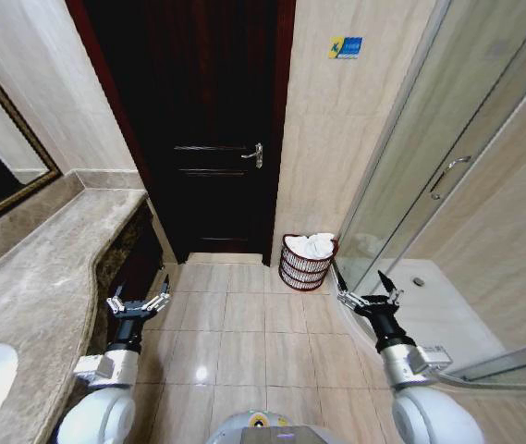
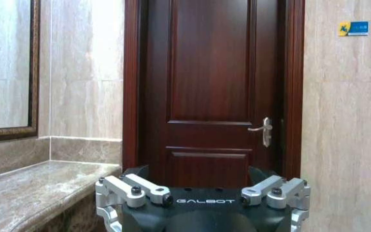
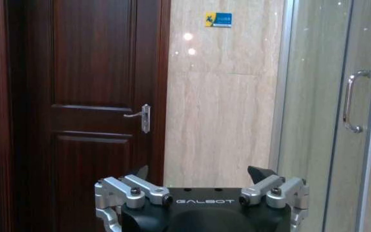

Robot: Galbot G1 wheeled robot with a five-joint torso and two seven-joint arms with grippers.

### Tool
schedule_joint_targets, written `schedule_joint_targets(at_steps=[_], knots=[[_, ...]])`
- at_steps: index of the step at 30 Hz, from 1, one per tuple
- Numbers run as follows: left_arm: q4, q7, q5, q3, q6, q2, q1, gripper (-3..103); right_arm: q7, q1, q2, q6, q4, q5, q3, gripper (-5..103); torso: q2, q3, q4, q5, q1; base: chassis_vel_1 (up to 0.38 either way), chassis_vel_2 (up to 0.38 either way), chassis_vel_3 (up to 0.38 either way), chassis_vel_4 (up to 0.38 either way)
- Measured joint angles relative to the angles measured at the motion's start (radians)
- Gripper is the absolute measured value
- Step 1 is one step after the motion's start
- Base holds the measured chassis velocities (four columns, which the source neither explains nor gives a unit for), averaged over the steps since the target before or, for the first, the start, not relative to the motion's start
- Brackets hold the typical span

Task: Discard the used towel into the hamper.

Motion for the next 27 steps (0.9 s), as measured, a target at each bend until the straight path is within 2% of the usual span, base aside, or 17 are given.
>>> schedule_joint_targets(at_steps=[27], knots=[[0.001, 0.001, -0.001, 0.000, -0.001, 0.000, 0.000, 100, 0.001, 0.000, 0.000, 0.001, -0.001, -0.001, 0.000, 100, 0.000, 0.000, 0.0000, 0.0000, 0.000, 0.000, 0.000, 0.000, 0.000]])
